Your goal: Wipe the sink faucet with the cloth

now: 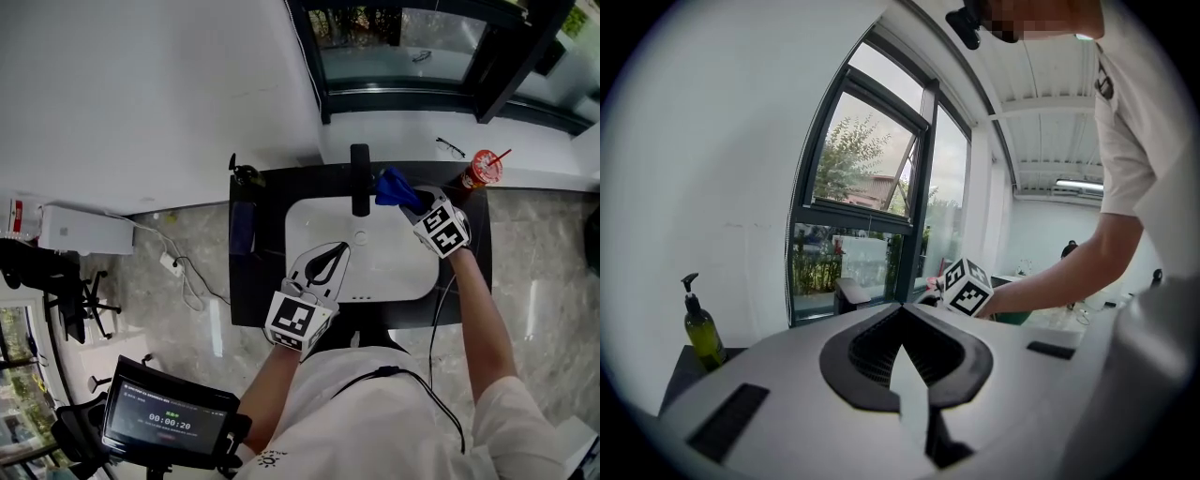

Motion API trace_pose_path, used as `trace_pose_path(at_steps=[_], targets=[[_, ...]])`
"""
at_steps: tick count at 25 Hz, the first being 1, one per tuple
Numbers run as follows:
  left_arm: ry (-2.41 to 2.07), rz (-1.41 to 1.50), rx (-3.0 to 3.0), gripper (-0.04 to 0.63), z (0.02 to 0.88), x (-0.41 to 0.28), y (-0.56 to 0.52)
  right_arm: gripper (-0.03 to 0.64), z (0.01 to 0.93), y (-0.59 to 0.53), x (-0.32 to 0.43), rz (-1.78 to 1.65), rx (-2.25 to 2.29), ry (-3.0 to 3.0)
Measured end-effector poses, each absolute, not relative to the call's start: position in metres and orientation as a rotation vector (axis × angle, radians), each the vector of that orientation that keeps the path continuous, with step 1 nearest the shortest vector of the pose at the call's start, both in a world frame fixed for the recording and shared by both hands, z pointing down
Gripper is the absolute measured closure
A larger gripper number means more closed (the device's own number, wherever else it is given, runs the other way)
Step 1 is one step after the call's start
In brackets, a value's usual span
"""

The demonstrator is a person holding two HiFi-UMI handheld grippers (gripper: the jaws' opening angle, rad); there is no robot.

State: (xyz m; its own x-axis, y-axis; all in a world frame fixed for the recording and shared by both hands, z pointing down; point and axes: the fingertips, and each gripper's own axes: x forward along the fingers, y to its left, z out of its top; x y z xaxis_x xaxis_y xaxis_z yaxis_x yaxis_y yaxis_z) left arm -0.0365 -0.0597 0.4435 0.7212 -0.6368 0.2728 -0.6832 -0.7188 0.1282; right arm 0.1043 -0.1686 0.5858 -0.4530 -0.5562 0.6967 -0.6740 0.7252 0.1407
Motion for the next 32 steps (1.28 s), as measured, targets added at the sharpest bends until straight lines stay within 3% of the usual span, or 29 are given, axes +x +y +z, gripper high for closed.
trace_pose_path(at_steps=[6,17,32], targets=[[-1.086,0.329,2.679,0.601,0.451,-0.046,-0.059,0.471,0.640,-0.153,0.069,0.285,0.642,-2.144],[-1.175,0.350,2.616,0.601,0.462,-0.068,-0.056,0.470,0.630,-0.210,0.027,0.216,0.563,-2.190],[-1.157,0.324,2.638,0.601,0.454,-0.059,-0.060,0.471,0.613,-0.123,0.021,0.122,0.243,-2.264]])
